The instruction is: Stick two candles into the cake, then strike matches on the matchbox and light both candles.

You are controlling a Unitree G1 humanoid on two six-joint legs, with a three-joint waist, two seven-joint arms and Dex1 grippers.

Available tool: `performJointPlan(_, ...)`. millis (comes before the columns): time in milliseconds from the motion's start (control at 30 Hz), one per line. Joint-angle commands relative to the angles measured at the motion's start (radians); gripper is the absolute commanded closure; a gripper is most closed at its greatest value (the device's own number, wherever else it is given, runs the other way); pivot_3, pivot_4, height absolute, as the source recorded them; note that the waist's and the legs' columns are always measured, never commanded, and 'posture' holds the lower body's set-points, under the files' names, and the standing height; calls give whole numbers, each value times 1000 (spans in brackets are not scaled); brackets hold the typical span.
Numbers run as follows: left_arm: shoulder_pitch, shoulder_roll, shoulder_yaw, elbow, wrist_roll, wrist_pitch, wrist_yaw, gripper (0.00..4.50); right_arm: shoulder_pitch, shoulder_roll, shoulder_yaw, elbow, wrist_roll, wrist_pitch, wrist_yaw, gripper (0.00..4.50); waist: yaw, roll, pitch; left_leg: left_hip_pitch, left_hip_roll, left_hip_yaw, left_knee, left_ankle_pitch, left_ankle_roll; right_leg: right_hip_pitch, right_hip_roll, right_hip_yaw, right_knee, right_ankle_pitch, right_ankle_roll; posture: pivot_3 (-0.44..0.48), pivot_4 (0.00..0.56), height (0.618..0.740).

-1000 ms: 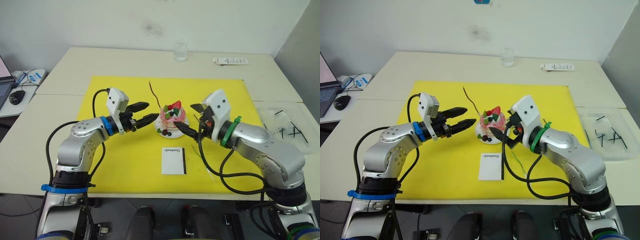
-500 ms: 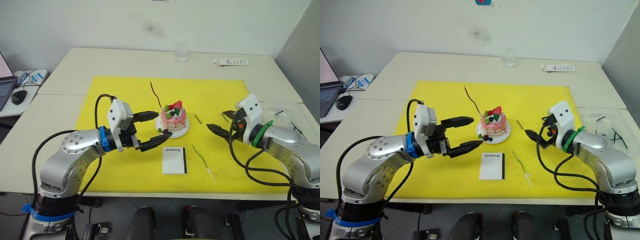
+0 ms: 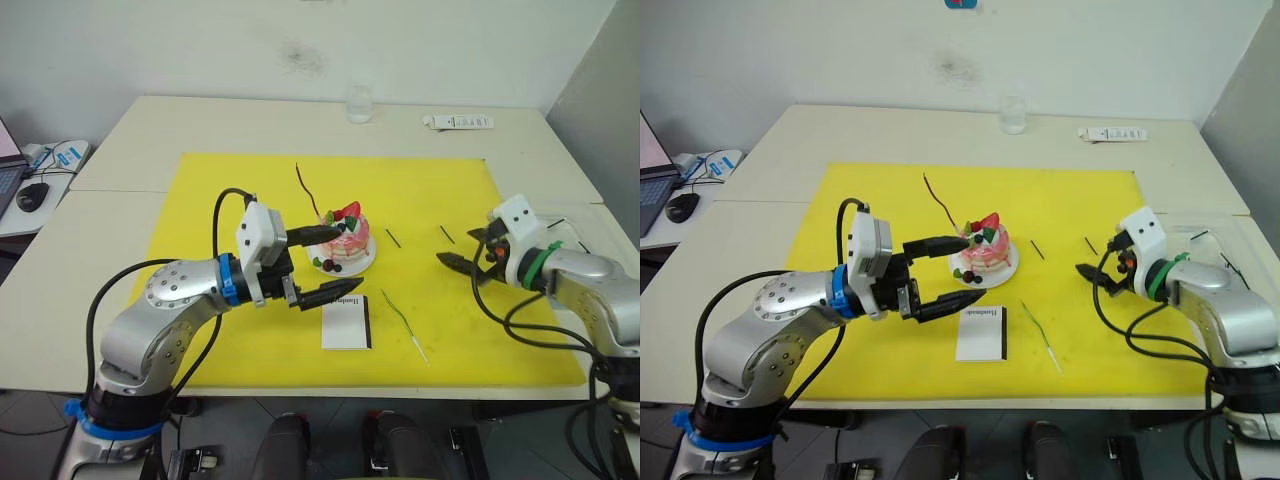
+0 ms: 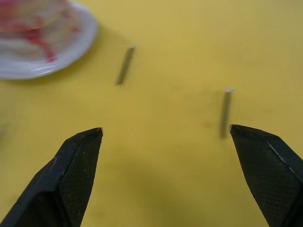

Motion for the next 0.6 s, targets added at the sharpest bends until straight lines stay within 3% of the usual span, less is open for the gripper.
performJointPlan(33,67,54,17,-85,-14,-53,-75,20,109,-55,-34,-204,140,67,111,0,1,0,0,0,0,0,0,0,0,0,-1,0,0,0,0,0,150,740)
performJointPlan(300,155,81,0,-140,-4,-120,-124,20,371,0,-13,-379,77,-15,-7,0,3,0,0,2,-1,-1,1,0,0,2,-2,0,0,0,0,0,150,740)
performJointPlan(600,155,86,-4,-145,-12,-112,-112,20,443,93,95,-420,-41,-40,-173,0,2,0,-1,2,-1,-1,1,0,0,2,-2,0,0,1,0,0,150,740)
